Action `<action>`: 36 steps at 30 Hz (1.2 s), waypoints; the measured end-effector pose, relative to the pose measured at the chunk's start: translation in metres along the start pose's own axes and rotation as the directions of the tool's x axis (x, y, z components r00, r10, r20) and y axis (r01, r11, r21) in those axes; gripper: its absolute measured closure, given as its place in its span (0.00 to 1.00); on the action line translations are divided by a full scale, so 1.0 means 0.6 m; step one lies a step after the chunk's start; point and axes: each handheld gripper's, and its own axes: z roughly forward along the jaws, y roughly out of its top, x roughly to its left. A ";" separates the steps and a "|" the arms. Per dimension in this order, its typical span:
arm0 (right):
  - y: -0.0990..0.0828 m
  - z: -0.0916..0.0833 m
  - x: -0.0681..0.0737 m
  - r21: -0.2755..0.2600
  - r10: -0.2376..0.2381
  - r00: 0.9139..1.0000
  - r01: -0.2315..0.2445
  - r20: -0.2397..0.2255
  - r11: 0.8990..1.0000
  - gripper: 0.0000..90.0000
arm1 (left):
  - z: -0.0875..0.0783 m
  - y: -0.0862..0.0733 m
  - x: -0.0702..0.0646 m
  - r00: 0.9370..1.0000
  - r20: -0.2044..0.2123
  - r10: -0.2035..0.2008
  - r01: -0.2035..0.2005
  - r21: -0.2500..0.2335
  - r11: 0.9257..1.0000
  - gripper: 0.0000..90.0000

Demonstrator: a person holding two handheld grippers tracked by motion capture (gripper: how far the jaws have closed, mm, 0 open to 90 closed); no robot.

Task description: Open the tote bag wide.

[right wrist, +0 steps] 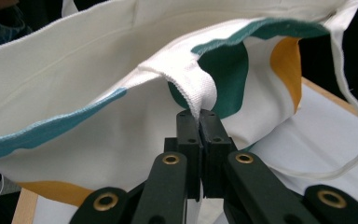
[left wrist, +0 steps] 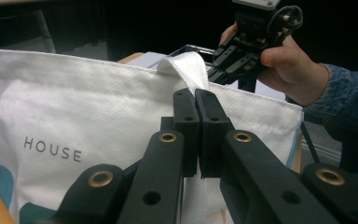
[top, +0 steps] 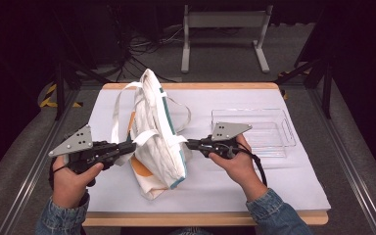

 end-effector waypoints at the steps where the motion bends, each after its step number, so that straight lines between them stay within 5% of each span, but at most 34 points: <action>1: 0.003 -0.004 0.000 -0.006 -0.003 1.000 0.003 0.005 1.000 0.98 | -0.002 0.000 0.001 1.000 -0.003 0.006 -0.006 0.000 1.000 0.98; 10: 0.016 -0.031 -0.003 -0.044 -0.008 0.999 0.010 0.046 0.999 0.98 | -0.031 -0.003 0.016 0.995 -0.096 0.007 -0.007 0.000 1.000 0.98; 18: 0.018 -0.054 -0.011 -0.064 0.006 0.997 -0.001 0.083 0.998 0.98 | -0.062 -0.019 0.045 0.988 -0.148 -0.040 0.039 -0.006 0.999 0.98; 31: 0.014 -0.083 -0.022 -0.065 0.024 0.993 -0.017 0.117 0.998 0.98 | -0.100 -0.046 0.062 0.973 -0.216 -0.076 0.081 0.016 0.997 0.98; 36: 0.008 -0.090 -0.025 -0.050 0.037 0.992 -0.032 0.118 0.998 0.98 | -0.108 -0.060 0.074 0.961 -0.263 -0.083 0.100 0.052 0.994 0.98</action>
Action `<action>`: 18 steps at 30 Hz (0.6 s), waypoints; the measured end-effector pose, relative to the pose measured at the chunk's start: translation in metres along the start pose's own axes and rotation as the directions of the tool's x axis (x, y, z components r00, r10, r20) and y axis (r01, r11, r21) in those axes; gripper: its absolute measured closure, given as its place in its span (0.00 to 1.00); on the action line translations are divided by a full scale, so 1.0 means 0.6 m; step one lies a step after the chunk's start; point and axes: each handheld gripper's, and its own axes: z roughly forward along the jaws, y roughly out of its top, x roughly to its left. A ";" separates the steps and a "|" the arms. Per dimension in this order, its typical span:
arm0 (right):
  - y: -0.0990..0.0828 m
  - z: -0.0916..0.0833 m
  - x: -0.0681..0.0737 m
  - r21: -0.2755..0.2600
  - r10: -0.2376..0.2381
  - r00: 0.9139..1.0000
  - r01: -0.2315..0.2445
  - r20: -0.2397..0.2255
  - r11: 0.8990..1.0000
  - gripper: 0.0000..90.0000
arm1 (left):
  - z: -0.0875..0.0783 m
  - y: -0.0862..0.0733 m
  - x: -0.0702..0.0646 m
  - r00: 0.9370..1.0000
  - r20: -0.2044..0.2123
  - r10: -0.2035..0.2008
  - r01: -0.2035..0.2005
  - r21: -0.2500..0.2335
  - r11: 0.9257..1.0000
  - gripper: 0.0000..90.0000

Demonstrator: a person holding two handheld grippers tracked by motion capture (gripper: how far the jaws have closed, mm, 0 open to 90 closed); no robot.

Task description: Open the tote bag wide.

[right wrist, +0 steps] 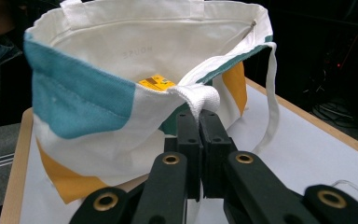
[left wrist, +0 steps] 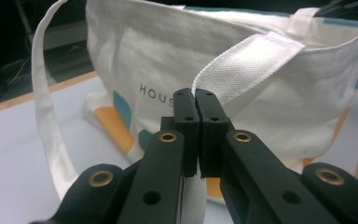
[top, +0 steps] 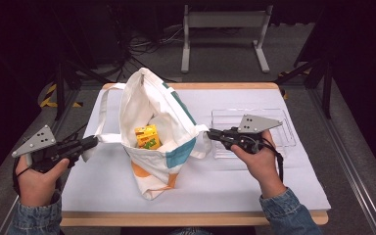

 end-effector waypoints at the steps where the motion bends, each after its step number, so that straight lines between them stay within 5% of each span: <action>1: 0.000 0.000 0.000 0.000 0.000 1.000 0.000 0.000 1.000 0.98 | 0.000 0.000 0.000 1.000 0.000 0.000 0.000 0.000 1.000 0.98; 11: -0.008 -0.006 -0.001 0.029 0.020 1.000 -0.020 -0.005 0.999 0.98 | 0.006 -0.011 0.015 0.999 -0.027 -0.033 0.036 0.122 0.992 0.98; 18: -0.019 -0.008 -0.006 0.064 0.039 0.999 -0.039 0.005 0.997 0.98 | 0.010 -0.020 0.023 0.995 -0.099 -0.032 0.049 0.178 0.983 0.98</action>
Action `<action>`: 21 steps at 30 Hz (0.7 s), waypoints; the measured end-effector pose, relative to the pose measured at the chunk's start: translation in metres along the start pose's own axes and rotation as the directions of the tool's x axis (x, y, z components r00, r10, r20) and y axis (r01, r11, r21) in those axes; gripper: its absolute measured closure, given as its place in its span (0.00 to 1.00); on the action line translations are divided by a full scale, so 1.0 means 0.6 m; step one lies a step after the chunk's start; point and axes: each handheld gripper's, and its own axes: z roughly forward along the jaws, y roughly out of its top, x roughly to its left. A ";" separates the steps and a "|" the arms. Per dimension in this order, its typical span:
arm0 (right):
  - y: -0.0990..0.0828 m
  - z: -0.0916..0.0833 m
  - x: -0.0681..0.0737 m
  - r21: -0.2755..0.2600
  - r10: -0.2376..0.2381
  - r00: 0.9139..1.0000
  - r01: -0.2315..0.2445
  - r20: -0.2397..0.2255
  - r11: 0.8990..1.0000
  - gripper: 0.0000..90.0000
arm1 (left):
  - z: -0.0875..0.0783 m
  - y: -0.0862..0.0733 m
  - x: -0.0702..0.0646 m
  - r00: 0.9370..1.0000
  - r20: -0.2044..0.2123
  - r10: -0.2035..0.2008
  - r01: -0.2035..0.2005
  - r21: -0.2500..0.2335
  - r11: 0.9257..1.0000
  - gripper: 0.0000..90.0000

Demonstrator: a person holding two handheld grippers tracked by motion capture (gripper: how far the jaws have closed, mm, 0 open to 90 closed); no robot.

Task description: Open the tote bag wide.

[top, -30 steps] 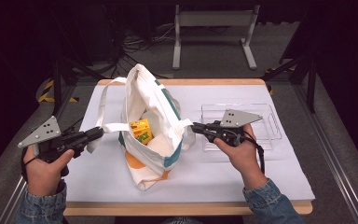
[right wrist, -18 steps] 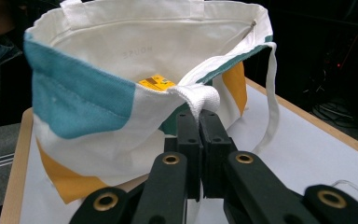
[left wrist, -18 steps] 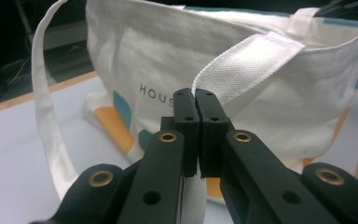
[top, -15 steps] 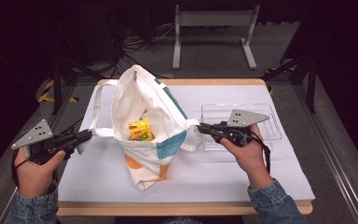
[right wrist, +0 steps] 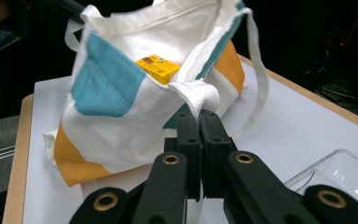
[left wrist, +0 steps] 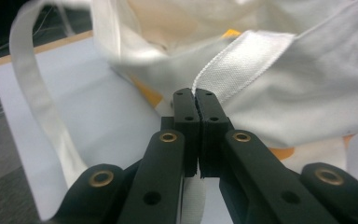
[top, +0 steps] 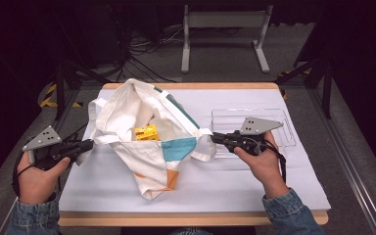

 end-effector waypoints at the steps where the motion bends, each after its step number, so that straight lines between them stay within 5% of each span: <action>1: -0.001 0.001 -0.001 0.003 0.003 1.000 -0.003 -0.002 1.000 0.98 | 0.002 -0.001 0.001 1.000 0.001 -0.002 0.002 0.003 1.000 0.98; 21: -0.045 0.015 -0.001 0.125 0.070 0.998 -0.070 0.001 0.990 0.98 | 0.042 -0.027 0.019 0.996 0.059 -0.060 0.049 0.164 0.985 0.98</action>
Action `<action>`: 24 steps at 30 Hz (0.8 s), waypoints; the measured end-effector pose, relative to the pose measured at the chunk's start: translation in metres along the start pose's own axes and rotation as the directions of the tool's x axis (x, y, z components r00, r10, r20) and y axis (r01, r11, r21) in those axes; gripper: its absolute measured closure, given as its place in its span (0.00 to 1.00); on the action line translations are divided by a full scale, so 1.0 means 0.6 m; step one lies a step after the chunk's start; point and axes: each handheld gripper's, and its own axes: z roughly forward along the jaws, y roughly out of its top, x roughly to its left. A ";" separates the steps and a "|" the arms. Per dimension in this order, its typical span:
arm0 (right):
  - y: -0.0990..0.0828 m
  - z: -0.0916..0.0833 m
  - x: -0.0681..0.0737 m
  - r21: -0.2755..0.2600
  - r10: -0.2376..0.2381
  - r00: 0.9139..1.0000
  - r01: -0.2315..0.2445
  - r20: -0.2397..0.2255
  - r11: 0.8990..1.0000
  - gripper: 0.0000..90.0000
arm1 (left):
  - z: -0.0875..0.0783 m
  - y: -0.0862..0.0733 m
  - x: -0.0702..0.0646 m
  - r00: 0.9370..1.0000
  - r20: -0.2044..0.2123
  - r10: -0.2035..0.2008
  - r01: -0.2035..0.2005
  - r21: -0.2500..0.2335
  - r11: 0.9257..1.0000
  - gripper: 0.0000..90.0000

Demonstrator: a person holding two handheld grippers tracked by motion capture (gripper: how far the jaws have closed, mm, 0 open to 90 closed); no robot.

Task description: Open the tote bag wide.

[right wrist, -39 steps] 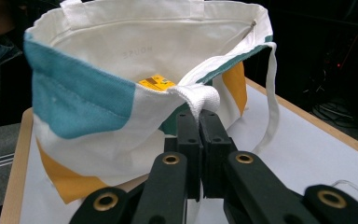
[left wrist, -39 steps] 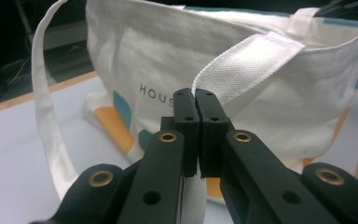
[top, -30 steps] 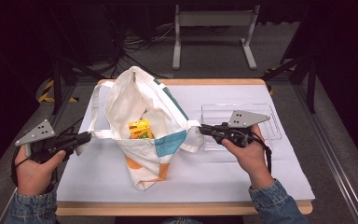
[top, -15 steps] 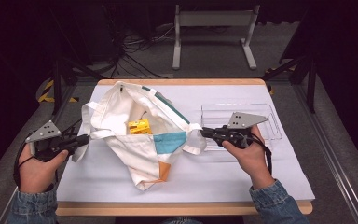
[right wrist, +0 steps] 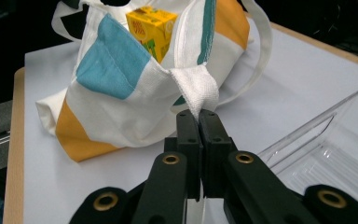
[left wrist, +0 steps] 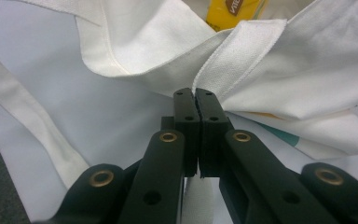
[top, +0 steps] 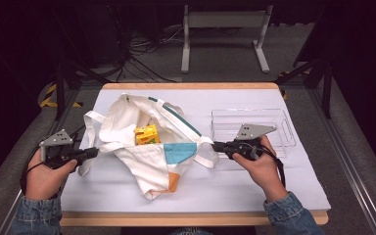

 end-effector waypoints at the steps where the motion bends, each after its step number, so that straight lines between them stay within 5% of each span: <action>1: -0.006 0.003 0.000 0.014 0.007 1.000 -0.007 0.000 1.000 0.98 | 0.002 -0.001 0.001 1.000 0.006 0.000 0.000 0.007 1.000 0.99; 13: -0.034 0.021 0.003 0.092 0.031 1.000 -0.031 0.003 0.995 0.98 | 0.025 -0.014 0.016 0.999 0.034 -0.020 0.018 0.058 0.998 0.99; 24: -0.058 0.051 0.001 0.194 0.029 0.999 -0.031 0.015 0.981 0.98 | 0.052 -0.031 0.033 0.997 0.047 -0.065 0.058 0.127 0.990 0.99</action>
